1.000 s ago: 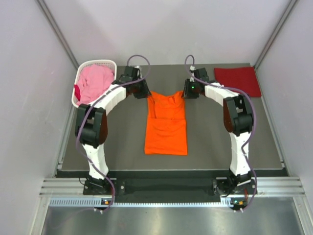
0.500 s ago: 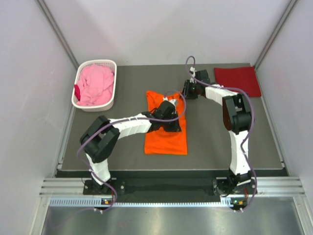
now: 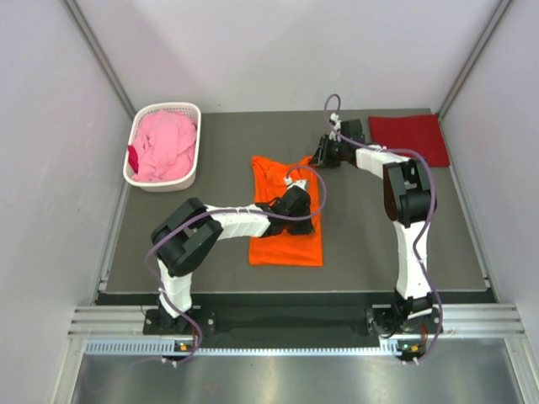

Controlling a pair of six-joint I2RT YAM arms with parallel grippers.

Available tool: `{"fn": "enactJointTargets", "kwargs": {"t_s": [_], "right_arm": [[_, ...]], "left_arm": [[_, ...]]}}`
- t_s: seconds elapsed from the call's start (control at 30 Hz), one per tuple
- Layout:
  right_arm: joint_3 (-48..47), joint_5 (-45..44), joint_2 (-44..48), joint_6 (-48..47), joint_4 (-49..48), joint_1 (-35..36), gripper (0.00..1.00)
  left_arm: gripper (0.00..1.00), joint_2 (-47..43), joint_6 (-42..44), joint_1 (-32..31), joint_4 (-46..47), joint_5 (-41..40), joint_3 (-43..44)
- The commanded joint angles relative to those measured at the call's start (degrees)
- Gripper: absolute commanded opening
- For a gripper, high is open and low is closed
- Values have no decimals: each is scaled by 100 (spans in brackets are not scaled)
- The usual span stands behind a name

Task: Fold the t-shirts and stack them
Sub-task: Fold the tshirt

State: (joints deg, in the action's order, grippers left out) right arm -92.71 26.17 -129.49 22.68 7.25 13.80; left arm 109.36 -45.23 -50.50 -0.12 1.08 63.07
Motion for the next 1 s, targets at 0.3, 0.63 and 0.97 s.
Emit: {"fn": "enactJointTargets", "kwargs": {"t_s": [0.3, 0.63, 0.97], "right_arm": [[-995, 221, -674, -158, 75, -158, 33], [-1285, 546, -973, -132, -170, -202, 28], [-1557, 503, -1069, -352, -109, -246, 32]], "left_arm": [[13, 375, -232, -320, -295, -548, -400], [11, 349, -267, -338, -427, -635, -445], [11, 358, -293, -382, -498, -688, -462]]}}
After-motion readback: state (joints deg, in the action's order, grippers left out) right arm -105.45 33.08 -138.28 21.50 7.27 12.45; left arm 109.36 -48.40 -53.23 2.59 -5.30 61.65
